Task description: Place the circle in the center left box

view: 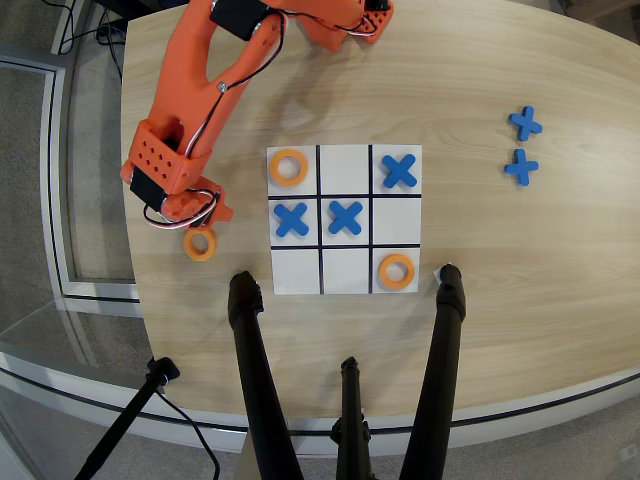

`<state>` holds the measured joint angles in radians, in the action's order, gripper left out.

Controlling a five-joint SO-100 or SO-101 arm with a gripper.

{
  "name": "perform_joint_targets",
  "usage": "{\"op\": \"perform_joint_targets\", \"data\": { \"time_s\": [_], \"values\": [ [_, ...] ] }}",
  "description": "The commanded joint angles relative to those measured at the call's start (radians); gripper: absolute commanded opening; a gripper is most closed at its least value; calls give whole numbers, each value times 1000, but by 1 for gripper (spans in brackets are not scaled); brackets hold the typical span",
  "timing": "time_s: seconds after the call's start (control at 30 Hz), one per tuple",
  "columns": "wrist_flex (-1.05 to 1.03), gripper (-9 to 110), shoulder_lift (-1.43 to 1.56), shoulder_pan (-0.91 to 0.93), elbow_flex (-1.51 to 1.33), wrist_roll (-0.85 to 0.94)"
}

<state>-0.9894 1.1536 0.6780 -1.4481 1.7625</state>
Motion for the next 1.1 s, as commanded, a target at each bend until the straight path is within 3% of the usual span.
{"op": "perform_joint_targets", "data": {
  "time_s": [0.0,0.53,1.07],
  "values": [
    [9,22,-2,9,34,5],
    [-147,22,-3,11,67,8],
    [-247,22,-21,-26,305,-44]
  ]
}}
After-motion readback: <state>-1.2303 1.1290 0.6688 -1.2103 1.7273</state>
